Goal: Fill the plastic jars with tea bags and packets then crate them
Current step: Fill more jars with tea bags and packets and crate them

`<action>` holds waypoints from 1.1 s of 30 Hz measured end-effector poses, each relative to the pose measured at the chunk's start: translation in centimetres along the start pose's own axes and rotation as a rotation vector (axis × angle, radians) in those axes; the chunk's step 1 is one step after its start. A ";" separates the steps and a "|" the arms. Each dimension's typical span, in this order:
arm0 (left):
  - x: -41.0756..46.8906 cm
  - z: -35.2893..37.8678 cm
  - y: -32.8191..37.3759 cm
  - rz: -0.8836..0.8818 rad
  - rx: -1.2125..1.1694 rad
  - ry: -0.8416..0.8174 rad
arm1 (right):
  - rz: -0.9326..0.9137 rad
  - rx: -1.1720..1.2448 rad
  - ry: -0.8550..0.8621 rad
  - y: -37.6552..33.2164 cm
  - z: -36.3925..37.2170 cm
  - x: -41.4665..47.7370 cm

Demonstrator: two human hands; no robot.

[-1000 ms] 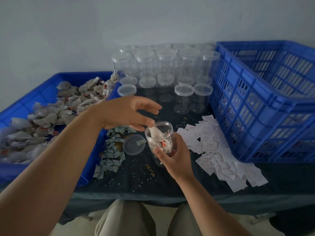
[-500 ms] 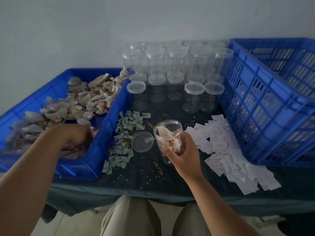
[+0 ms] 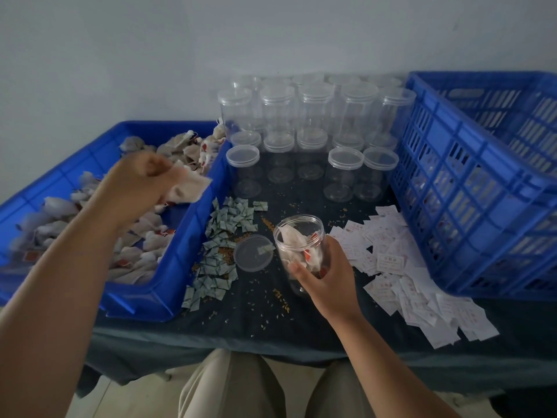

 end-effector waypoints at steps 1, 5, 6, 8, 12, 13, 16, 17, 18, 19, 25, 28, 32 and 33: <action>-0.7 1.1 1.7 0.027 -0.097 -0.056 | 0.000 -0.003 -0.001 -0.1 0.0 0.0; -2.7 7.6 6.4 0.158 -0.151 -0.241 | 0.002 -0.001 0.000 -0.3 0.0 -0.1; -3.2 9.2 7.2 0.169 -0.163 -0.263 | 0.006 -0.005 0.002 -0.3 0.0 -0.1; -3.9 12.1 8.3 0.194 -0.139 -0.331 | 0.034 -0.003 -0.003 -0.1 0.0 -0.2; -4.6 15.7 8.0 0.211 0.036 -0.550 | 0.030 -0.008 0.012 -0.2 -0.2 -0.1; -4.6 15.9 7.7 0.217 0.084 -0.570 | 0.028 -0.001 0.015 -0.2 -0.2 -0.1; -4.8 16.1 6.9 0.243 0.197 -0.608 | 0.038 0.029 0.008 -0.3 -0.1 -0.1; -4.9 16.1 6.8 0.265 0.225 -0.603 | 0.033 0.027 0.007 -0.3 -0.1 0.0; -5.1 15.9 6.8 0.294 0.240 -0.579 | 0.025 0.023 0.009 -0.4 -0.1 0.0; -5.2 15.7 6.9 0.335 0.249 -0.547 | 0.016 0.021 0.013 -0.5 -0.1 0.0; -7.4 17.9 6.3 0.334 0.463 -0.857 | -0.015 -0.035 -0.007 -0.5 0.0 -0.1; -7.1 17.6 6.1 0.218 0.288 -0.895 | -0.038 -0.015 -0.020 -0.6 0.1 -0.2; -4.1 14.4 5.2 0.229 -0.109 -0.333 | 0.017 0.081 0.017 -0.5 -0.1 -0.2; -3.4 13.9 4.3 0.209 -0.040 -0.242 | 0.026 0.090 0.026 -0.5 -0.1 -0.1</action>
Point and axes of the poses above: each hand's wrist, its own x-axis towards the middle knuckle, its own z-axis out of the palm, y = z × x, the point moved 5 cm from there along x, towards the middle knuckle, and after that the axes turned 10 degrees about -x, right-handed, at the moved point
